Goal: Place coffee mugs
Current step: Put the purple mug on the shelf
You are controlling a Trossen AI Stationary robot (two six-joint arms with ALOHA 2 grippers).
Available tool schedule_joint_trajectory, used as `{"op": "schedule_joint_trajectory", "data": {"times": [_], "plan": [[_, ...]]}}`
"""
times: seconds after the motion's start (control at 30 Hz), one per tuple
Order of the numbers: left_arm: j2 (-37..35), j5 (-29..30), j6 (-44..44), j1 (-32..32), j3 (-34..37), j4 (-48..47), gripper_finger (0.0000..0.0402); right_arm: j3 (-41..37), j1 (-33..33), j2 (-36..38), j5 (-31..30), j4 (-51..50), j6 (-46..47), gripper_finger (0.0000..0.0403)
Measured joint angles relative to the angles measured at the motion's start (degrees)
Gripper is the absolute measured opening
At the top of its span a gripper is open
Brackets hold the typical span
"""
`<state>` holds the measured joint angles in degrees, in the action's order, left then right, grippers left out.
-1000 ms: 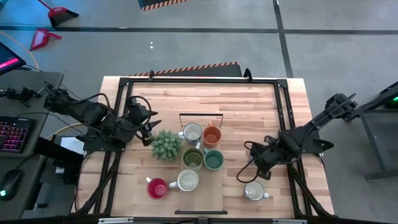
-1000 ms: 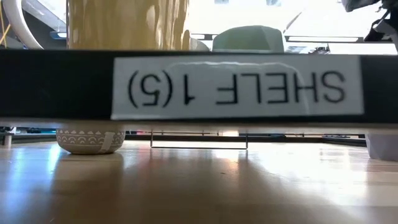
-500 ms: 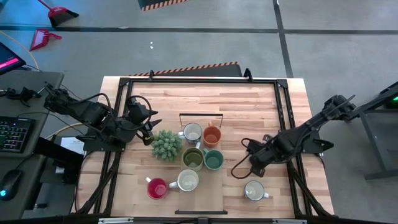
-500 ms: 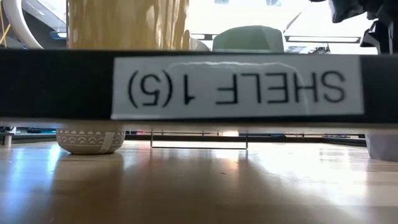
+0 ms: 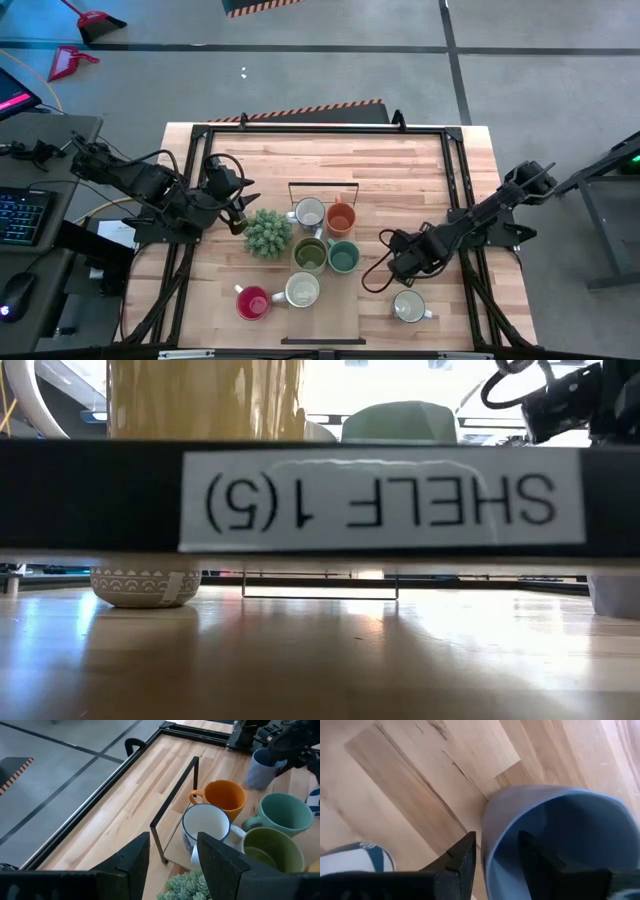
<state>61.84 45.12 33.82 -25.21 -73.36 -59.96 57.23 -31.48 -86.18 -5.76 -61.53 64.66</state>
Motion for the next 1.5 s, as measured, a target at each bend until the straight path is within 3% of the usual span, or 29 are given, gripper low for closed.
{"op": "schedule_joint_trajectory", "data": {"times": [0.37, 0.5, 0.67, 0.93, 1.1, 1.3, 1.5], "plan": [[0.0, 0.0, -0.5, 0.0, 0.0, 0.0, 0.0154, 0.0, 0.0, -2.7, 0.2, 1.3, 3.6, 0.0122], [0.0, 0.0, -0.7, 0.0, 0.0, 0.0, 0.0154, 0.0, 0.0, -2.7, -0.3, 1.2, 5.4, 0.0088], [0.0, 0.0, -0.7, 0.0, 0.0, 0.0, 0.0154, 0.0, 0.9, -2.7, -1.0, 1.4, 7.5, 0.0014], [0.0, 0.0, -1.5, 0.0, 0.0, 0.0, 0.0154, 1.2, 2.8, -2.7, -4.2, 1.5, 8.5, 0.0003], [0.0, 0.0, -4.8, 0.0, 0.0, -0.2, 0.0154, 8.1, 3.1, -2.7, -5.8, -0.7, 6.0, 0.0002], [0.0, 0.0, -7.5, 0.0, 0.0, -0.6, 0.0154, 23.4, 2.3, -2.7, -10.5, -11.2, 6.0, 0.0001], [0.0, 0.0, -7.3, 0.0, 0.0, -3.4, 0.0154, 37.1, -0.1, -5.0, -11.0, -14.3, 7.8, 0.0001]]}}
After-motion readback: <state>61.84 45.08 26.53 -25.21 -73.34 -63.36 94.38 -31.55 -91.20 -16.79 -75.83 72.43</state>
